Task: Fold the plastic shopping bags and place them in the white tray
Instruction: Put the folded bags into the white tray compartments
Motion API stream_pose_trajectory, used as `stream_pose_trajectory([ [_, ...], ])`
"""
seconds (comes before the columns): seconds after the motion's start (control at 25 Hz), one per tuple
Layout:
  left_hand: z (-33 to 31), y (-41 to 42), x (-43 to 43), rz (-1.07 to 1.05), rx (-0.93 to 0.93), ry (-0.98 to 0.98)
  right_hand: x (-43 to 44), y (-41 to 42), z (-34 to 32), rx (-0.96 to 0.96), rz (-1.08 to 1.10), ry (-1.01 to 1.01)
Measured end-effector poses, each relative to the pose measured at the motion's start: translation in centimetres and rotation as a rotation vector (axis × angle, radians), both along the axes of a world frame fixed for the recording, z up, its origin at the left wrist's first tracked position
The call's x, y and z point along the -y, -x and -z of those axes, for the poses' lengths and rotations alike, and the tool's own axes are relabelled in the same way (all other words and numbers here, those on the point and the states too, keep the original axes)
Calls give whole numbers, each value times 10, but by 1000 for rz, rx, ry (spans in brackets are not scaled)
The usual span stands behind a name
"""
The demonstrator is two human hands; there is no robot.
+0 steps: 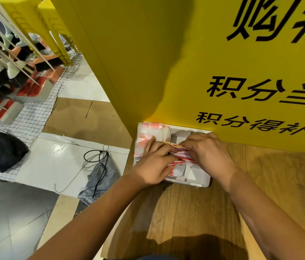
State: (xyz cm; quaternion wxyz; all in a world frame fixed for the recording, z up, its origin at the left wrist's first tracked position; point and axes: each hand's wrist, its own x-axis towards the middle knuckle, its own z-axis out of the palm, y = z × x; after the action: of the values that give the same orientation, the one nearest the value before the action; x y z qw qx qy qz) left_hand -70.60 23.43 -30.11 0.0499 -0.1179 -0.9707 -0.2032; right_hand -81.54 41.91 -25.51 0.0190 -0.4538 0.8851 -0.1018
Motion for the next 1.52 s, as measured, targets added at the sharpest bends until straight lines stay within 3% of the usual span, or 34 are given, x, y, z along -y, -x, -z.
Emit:
stream_pose_trajectory([
  [0.2,-5,1,0,4,33,-22,18,5,0,-60,13,-156],
  [0.28,-7,0,0,5,43,-20,12,4,4,19,-32,-40],
  [0.4,-8,0,0,5,51,-39,-11,7,-2,172,76,30],
  [0.52,-10,0,1,6,41,-31,-11,11,-10,-10,53,-132],
  [0.64,-9,0,0,6,40,-16,4,12,-13,1,-14,-220],
  [1.04,-13,1,0,10,69,-21,1,19,-12,115,-34,-194],
  [1.24,-10,-1,0,4,54,-9,6,3,-8,-89,-118,-208],
  [1.4,-11,0,0,7,50,-12,1,0,2,-33,51,-121],
  [1.52,-13,-1,0,11,55,-1,-8,3,3,-18,-80,-143],
])
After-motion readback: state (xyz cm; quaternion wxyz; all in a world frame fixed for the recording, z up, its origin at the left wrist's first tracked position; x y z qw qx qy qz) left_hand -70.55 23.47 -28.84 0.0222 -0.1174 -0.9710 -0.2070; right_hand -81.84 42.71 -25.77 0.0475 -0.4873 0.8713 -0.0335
